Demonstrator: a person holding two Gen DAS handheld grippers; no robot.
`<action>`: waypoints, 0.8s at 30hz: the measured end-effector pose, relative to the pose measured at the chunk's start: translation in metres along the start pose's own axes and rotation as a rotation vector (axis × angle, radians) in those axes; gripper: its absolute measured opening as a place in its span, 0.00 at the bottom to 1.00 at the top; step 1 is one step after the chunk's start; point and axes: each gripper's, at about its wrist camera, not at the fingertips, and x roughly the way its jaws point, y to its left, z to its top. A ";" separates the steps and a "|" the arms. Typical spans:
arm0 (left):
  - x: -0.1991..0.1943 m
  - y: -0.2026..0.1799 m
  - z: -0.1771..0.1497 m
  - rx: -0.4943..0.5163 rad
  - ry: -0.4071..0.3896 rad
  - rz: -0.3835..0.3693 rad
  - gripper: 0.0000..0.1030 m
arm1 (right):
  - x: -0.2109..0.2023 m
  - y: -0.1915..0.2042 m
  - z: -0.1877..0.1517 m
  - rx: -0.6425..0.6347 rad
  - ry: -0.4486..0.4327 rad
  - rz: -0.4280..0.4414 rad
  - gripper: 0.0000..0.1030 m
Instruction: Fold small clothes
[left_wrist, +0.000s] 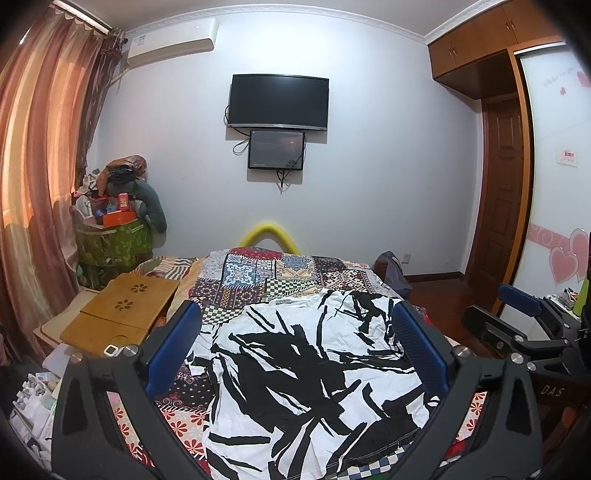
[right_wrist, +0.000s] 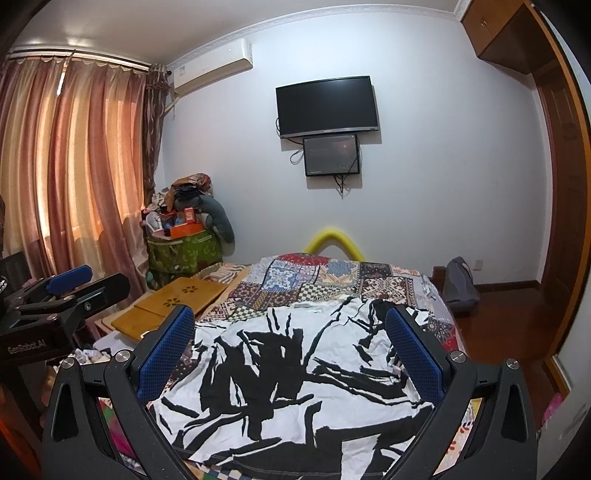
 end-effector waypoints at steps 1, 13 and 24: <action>0.000 0.000 0.000 0.001 0.000 0.001 1.00 | 0.000 0.000 -0.001 0.001 0.001 -0.002 1.00; 0.006 0.000 -0.003 0.003 0.012 -0.003 1.00 | 0.001 -0.005 -0.002 0.022 0.022 -0.021 1.00; 0.008 0.003 -0.004 0.007 0.018 0.003 1.00 | 0.002 -0.006 -0.001 0.024 0.027 -0.020 1.00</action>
